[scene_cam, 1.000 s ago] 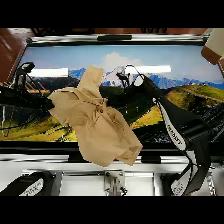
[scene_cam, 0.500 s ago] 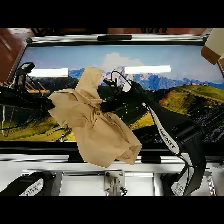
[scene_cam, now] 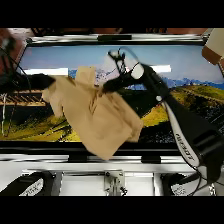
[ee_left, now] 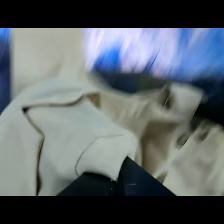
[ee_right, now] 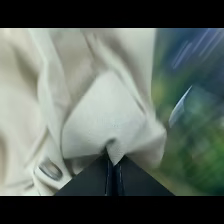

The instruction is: Fold the shirts.

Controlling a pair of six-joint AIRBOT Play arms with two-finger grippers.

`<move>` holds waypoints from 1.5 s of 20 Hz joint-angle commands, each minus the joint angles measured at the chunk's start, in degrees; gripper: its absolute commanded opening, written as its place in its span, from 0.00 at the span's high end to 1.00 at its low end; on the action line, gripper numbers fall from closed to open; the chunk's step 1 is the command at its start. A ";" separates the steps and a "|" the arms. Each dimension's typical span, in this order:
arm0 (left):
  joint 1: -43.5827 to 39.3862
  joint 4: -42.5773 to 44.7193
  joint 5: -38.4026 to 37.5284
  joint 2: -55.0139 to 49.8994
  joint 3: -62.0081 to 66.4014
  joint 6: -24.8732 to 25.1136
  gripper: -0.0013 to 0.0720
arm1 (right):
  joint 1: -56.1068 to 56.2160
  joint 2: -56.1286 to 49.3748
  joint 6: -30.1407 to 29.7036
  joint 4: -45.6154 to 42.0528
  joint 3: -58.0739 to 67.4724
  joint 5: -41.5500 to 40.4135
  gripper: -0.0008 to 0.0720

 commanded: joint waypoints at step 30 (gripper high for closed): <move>-14.12 30.12 -20.00 16.57 -30.49 -7.02 0.91 | -7.56 14.86 21.97 -5.03 -19.63 5.66 0.19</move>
